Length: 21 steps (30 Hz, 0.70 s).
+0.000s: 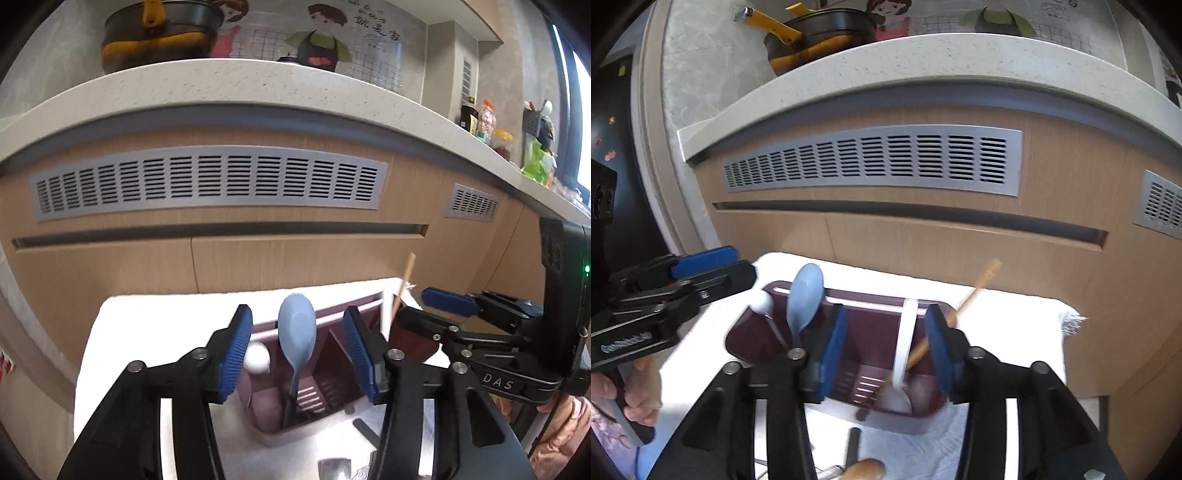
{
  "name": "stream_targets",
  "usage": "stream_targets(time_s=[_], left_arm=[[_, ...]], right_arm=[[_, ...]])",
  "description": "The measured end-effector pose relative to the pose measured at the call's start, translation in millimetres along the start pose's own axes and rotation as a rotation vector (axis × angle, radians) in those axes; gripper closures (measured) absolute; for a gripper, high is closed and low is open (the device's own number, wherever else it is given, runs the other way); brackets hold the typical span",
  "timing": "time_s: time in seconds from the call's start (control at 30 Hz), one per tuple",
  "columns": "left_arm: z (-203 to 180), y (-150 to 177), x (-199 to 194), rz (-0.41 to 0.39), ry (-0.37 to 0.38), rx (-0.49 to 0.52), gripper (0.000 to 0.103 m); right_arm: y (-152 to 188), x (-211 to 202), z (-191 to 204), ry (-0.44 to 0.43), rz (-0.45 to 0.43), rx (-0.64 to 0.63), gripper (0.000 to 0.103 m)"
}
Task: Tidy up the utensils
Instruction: 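Lower both spoons into the caddy and open both grippers, then withdraw both grippers from the caddy back over the utensil pile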
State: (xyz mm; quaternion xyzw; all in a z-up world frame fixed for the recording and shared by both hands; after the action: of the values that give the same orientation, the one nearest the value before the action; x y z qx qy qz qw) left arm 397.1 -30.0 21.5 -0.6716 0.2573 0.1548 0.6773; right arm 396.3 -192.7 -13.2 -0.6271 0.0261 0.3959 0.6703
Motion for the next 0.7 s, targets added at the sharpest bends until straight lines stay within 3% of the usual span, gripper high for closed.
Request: stream_targets(time_s=[0.07, 0.2, 0.33, 0.47, 0.7], left_arm=[[0.3, 5.7, -5.2, 0.000, -0.011, -0.005, 0.050], [4.4, 23.7, -19.4, 0.021, -0.030, -0.016, 0.044], [14.7, 49.6, -33.9, 0.065, -0.036, -0.023, 0.040], [24.4, 82.0, -47.8, 0.133, -0.045, -0.010, 0.040], [30.0, 137.3, -73.5, 0.229, -0.035, 0.041, 0.038]], right_arm=[[5.1, -5.0, -1.2, 0.030, -0.003, -0.015, 0.056], [21.7, -24.1, 1.7, 0.108, -0.035, -0.033, 0.019], [41.1, -39.9, 14.9, 0.146, -0.049, -0.092, 0.000], [67.2, -44.6, 41.3, 0.174, 0.016, -0.208, 0.000], [131.1, -41.8, 97.3, -0.034, 0.221, -0.293, 0.000]])
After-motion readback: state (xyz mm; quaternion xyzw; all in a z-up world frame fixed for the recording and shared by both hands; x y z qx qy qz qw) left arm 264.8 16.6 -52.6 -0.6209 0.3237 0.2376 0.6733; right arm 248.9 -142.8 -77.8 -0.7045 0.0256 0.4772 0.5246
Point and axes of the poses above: each gripper's, at about its wrist camera, not at the fingertips, and x roughly the way its jaws point, z to its left, y to its underside, the point moved 6 cm from there along x, roughly the way its jaws point, and after that the axes turned 10 degrees about -y, right-handed, at the moved point
